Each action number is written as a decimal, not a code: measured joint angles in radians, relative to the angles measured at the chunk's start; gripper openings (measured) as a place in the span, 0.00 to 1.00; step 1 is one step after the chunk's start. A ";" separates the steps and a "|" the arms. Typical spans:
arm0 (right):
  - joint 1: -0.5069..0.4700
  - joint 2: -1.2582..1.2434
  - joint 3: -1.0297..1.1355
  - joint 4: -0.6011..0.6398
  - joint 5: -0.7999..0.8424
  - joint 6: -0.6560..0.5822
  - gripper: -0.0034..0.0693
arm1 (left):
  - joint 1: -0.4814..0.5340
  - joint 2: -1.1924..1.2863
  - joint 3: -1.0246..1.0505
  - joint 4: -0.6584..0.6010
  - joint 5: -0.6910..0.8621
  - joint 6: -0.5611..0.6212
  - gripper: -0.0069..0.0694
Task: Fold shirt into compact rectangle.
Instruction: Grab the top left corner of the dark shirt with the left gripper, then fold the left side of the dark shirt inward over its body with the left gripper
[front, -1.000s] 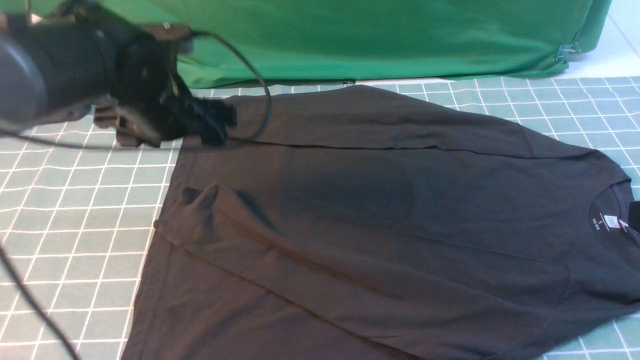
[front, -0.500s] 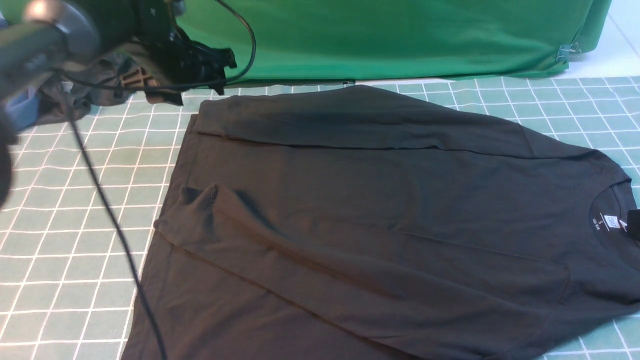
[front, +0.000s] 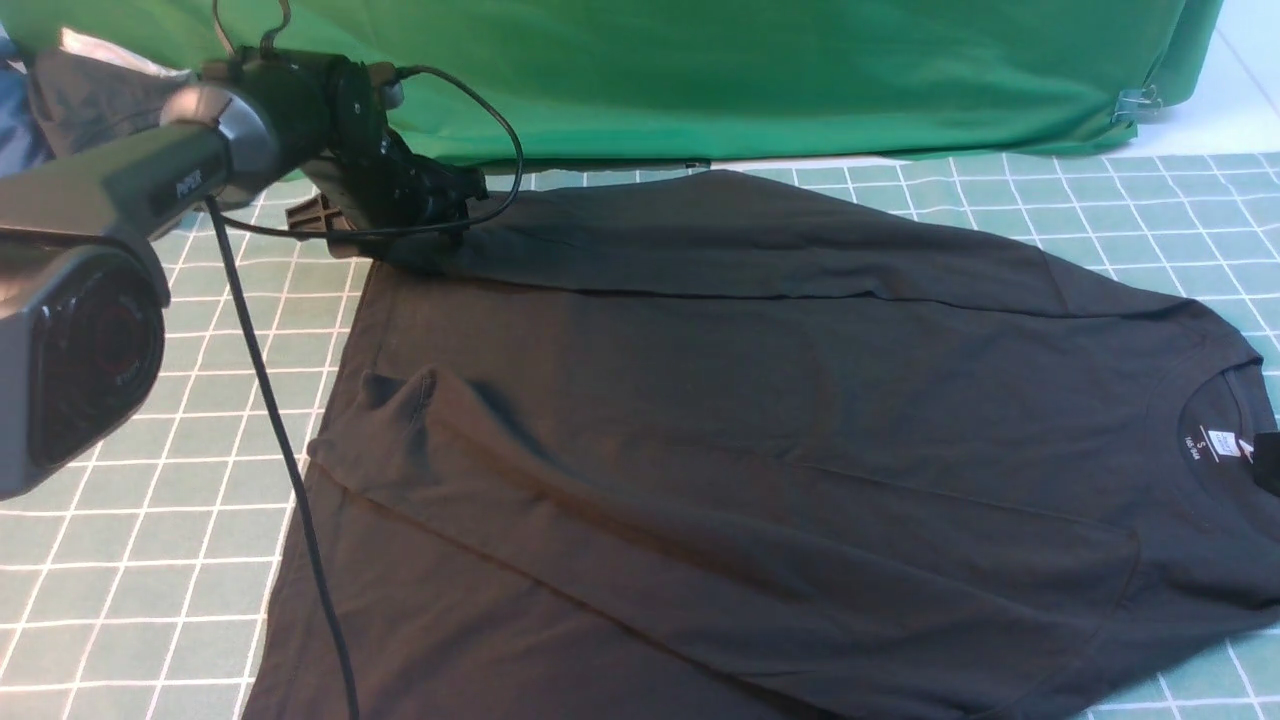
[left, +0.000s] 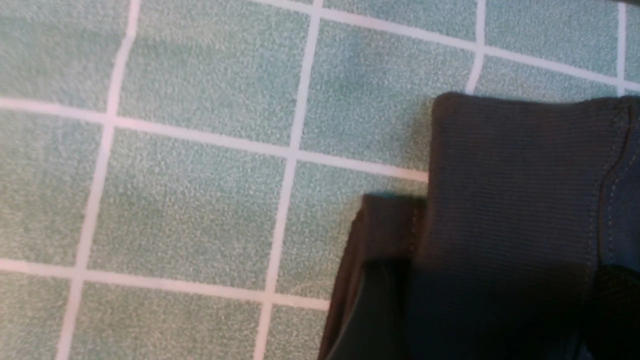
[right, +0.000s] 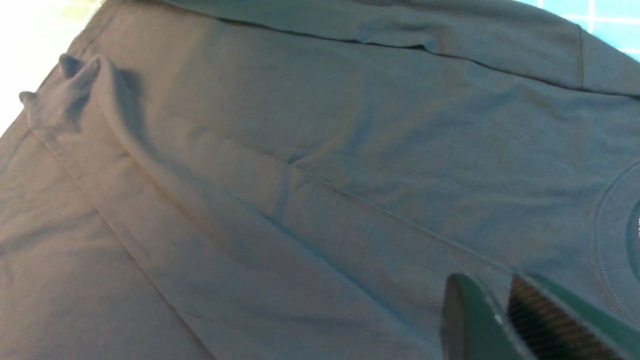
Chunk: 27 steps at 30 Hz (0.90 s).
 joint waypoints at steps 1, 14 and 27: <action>0.000 0.000 0.000 0.000 0.000 0.000 0.20 | 0.000 0.001 0.000 -0.003 0.000 0.006 0.71; 0.000 0.000 0.000 0.000 0.000 0.000 0.21 | 0.000 -0.024 -0.036 -0.027 0.068 0.105 0.11; 0.000 0.000 0.000 -0.066 -0.021 0.007 0.21 | -0.003 -0.114 -0.147 -0.101 0.402 0.216 0.11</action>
